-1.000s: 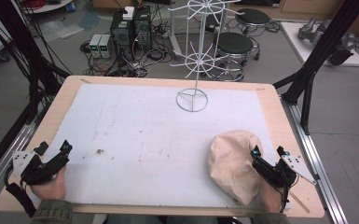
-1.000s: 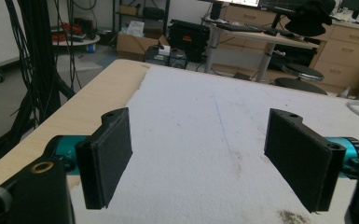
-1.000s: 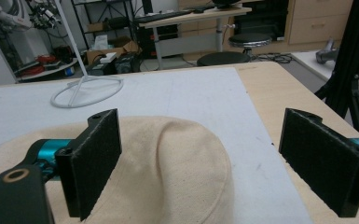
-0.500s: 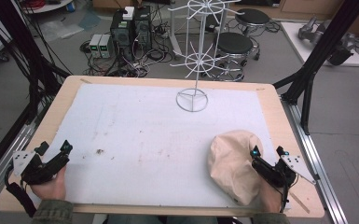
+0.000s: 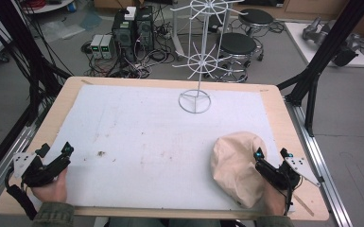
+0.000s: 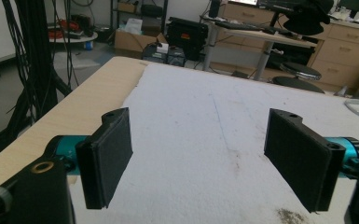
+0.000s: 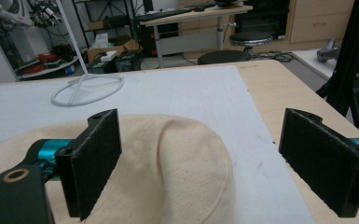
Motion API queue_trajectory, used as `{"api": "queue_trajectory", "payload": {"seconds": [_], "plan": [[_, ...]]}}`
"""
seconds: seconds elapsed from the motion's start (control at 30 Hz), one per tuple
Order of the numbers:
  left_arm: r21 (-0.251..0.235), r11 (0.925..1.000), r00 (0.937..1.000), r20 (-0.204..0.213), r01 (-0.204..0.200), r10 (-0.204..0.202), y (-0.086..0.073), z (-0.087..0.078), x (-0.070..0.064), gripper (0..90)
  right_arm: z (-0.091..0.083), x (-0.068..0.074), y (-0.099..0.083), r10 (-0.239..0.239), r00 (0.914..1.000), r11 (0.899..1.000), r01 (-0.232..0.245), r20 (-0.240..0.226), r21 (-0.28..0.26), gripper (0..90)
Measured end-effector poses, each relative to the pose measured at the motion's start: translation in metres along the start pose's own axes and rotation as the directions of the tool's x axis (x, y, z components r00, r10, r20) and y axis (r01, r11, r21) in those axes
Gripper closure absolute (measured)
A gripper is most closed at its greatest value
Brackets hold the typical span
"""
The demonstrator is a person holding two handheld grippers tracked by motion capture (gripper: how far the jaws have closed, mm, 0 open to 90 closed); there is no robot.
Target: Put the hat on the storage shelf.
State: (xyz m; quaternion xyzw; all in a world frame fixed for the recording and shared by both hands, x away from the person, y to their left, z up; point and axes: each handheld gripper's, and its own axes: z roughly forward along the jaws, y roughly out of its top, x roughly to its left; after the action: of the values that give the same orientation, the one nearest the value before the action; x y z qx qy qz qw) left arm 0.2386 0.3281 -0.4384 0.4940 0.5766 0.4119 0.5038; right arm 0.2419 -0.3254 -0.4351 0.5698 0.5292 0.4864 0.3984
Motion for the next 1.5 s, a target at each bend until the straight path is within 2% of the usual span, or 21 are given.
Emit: {"api": "queue_trajectory", "payload": {"seconds": [0.37, 0.9, 0.93, 0.97, 1.0, 1.03, 1.07, 1.1, 1.13, 1.17, 1.2, 1.23, 1.37, 1.47, 1.5], "plan": [[0.004, 1.0, 1.0, 0.006, 0.0, 0.0, 0.0, 0.001, -0.001, 23.4, 0.0, 0.0, 0.0, -0.002, 1.0, 1.0, 0.002, 0.0, -0.001, 12.0], [0.01, 1.0, 0.9999, 0.014, -0.001, 0.0, -0.001, 0.002, -0.001, 23.5, 0.003, 0.003, 0.0, -0.029, 0.9994, 0.999, 0.029, -0.02, 0.03, 12.0], [0.011, 0.9999, 0.9999, 0.014, -0.002, 0.002, -0.001, 0.002, -0.001, 23.6, 0.004, 0.004, -0.001, -0.034, 0.9994, 0.998, 0.034, -0.005, 0.052, 12.0], [0.012, 0.9999, 0.9999, 0.015, -0.003, 0.002, -0.001, 0.002, -0.001, 23.6, 0.004, 0.004, -0.001, -0.034, 0.9994, 0.998, 0.034, -0.005, 0.052, 12.0], [0.013, 0.9999, 0.9999, 0.016, -0.002, 0.002, -0.001, 0.002, -0.001, 23.6, 0.007, 0.004, -0.001, -0.049, 0.9987, 0.995, 0.048, 0.013, 0.087, 12.0], [0.014, 0.9999, 0.9998, 0.018, -0.002, 0.002, -0.001, 0.003, -0.001, 23.6, 0.008, 0.005, -0.002, -0.042, 0.999, 0.993, 0.04, 0.015, 0.111, 12.0], [0.014, 0.9999, 0.9998, 0.018, -0.002, 0.002, -0.001, 0.003, -0.001, 23.6, 0.008, 0.005, -0.002, -0.042, 0.999, 0.993, 0.04, 0.015, 0.111, 12.0], [0.014, 0.9999, 0.9998, 0.017, -0.003, 0.002, -0.001, 0.002, -0.001, 23.6, 0.011, 0.005, -0.003, -0.047, 0.9986, 0.988, 0.043, 0.025, 0.151, 12.0], [0.013, 0.9999, 0.9999, 0.017, -0.002, 0.002, -0.001, 0.003, -0.001, 23.6, 0.011, 0.005, -0.003, -0.047, 0.9986, 0.988, 0.043, 0.025, 0.151, 12.0], [0.014, 0.9999, 0.9999, 0.016, -0.002, 0.002, -0.001, 0.003, -0.001, 23.6, 0.013, 0.004, -0.004, -0.047, 0.9986, 0.98, 0.041, 0.026, 0.193, 12.0], [0.015, 0.9999, 0.9999, 0.016, -0.002, 0.002, -0.001, 0.003, -0.001, 23.6, 0.013, 0.004, -0.004, -0.047, 0.9986, 0.98, 0.041, 0.026, 0.193, 12.0], [0.015, 0.9999, 0.9999, 0.016, -0.002, 0.002, -0.001, 0.003, -0.001, 23.6, 0.015, 0.005, -0.005, -0.041, 0.9987, 0.975, 0.033, 0.03, 0.221, 12.0], [0.017, 0.9999, 0.9999, 0.016, -0.002, 0.002, -0.001, 0.003, -0.001, 23.6, 0.017, 0.004, -0.006, -0.049, 0.9981, 0.969, 0.039, 0.036, 0.244, 12.0], [0.019, 0.9998, 0.9998, 0.019, 0.0, -0.001, -0.001, 0.003, -0.001, 23.6, 0.02, 0.003, -0.007, -0.065, 0.9964, 0.956, 0.047, 0.053, 0.291, 12.0], [0.021, 0.9998, 0.9998, 0.019, 0.0, -0.001, -0.001, 0.003, -0.001, 23.6, 0.02, 0.003, -0.007, -0.065, 0.9964, 0.956, 0.047, 0.053, 0.291, 12.0]]}}
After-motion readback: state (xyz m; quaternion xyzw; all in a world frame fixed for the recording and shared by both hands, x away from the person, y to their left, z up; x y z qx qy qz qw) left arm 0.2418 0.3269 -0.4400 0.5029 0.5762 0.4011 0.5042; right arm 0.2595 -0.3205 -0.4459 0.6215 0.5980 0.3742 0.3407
